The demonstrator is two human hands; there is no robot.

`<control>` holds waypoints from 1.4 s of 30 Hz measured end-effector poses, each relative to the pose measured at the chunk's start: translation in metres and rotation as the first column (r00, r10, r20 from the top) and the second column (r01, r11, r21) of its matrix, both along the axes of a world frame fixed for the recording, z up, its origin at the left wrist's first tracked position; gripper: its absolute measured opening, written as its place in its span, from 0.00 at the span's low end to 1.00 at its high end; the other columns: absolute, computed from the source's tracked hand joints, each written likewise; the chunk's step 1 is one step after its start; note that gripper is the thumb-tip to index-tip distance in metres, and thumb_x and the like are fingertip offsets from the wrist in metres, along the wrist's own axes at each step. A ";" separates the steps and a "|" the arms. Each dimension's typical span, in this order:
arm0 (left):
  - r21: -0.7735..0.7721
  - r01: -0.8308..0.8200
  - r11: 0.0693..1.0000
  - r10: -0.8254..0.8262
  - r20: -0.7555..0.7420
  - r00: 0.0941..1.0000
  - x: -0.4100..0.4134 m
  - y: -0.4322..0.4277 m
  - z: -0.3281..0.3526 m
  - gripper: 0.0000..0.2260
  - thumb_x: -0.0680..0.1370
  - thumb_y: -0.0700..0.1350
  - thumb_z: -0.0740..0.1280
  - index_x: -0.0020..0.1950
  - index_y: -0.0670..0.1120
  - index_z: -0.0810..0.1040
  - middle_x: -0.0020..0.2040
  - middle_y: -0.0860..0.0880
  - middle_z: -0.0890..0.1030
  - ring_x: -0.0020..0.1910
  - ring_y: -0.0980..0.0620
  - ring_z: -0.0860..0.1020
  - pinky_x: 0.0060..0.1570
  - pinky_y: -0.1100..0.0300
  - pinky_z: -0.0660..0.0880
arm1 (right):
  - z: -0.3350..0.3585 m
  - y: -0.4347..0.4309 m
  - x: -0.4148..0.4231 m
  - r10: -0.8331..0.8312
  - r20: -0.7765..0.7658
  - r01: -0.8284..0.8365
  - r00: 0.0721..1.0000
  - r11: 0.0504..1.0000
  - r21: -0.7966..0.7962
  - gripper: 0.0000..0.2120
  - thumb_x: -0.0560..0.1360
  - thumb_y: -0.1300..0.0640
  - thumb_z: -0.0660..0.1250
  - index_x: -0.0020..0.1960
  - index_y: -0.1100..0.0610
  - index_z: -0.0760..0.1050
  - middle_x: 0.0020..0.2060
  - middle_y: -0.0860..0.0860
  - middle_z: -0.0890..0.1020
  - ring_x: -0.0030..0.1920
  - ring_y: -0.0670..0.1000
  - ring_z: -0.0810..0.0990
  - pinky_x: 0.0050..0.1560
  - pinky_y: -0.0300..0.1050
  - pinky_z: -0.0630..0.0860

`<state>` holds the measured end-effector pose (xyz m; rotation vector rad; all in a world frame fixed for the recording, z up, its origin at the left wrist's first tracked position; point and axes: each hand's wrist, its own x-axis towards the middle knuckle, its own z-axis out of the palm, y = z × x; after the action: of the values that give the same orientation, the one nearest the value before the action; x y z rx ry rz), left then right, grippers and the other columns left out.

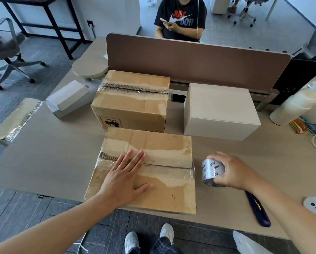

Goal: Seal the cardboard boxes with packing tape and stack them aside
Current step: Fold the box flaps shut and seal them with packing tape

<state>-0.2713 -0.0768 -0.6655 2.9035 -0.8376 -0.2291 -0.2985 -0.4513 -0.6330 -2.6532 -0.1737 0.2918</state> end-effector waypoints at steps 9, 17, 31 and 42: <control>-0.007 0.010 1.000 -0.010 -0.004 1.000 0.001 -0.001 -0.001 0.38 0.75 0.76 0.43 0.80 0.61 0.39 0.80 0.56 0.38 0.79 0.51 0.34 0.77 0.49 0.39 | -0.029 0.003 0.000 -0.051 -0.055 0.050 0.997 0.999 -0.020 0.31 0.59 0.46 0.80 0.60 0.47 0.76 0.47 0.39 0.75 0.46 0.42 0.75 0.44 0.28 0.68; 0.036 0.056 0.998 -0.056 -0.003 0.998 -0.002 -0.001 0.001 0.34 0.77 0.74 0.43 0.78 0.63 0.35 0.80 0.54 0.34 0.78 0.47 0.31 0.78 0.45 0.39 | -0.032 0.011 -0.006 -0.089 -0.074 0.089 0.993 0.996 0.001 0.36 0.59 0.37 0.78 0.63 0.47 0.74 0.51 0.42 0.74 0.51 0.44 0.75 0.50 0.38 0.71; 0.030 -0.218 0.976 0.219 -0.047 0.975 -0.031 -0.081 0.000 0.52 0.68 0.83 0.41 0.79 0.49 0.33 0.78 0.48 0.30 0.77 0.49 0.29 0.77 0.46 0.36 | -0.034 -0.013 -0.004 0.099 -0.090 -0.087 0.991 0.988 0.127 0.36 0.63 0.32 0.74 0.63 0.46 0.64 0.53 0.41 0.73 0.50 0.42 0.74 0.50 0.35 0.72; 0.033 -0.291 0.956 0.293 -0.122 0.948 -0.050 -0.139 0.016 0.42 0.73 0.72 0.37 0.78 0.46 0.33 0.79 0.48 0.33 0.76 0.49 0.28 0.76 0.50 0.31 | -0.059 -0.018 -0.001 0.143 -0.104 -0.102 0.984 0.938 0.332 0.34 0.61 0.31 0.73 0.57 0.49 0.66 0.51 0.45 0.75 0.49 0.46 0.76 0.49 0.46 0.77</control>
<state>-0.3214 -0.2161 -0.6497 2.9392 -0.3802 -0.3846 -0.2995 -0.4698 -0.6918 -2.2922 -0.3187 0.4324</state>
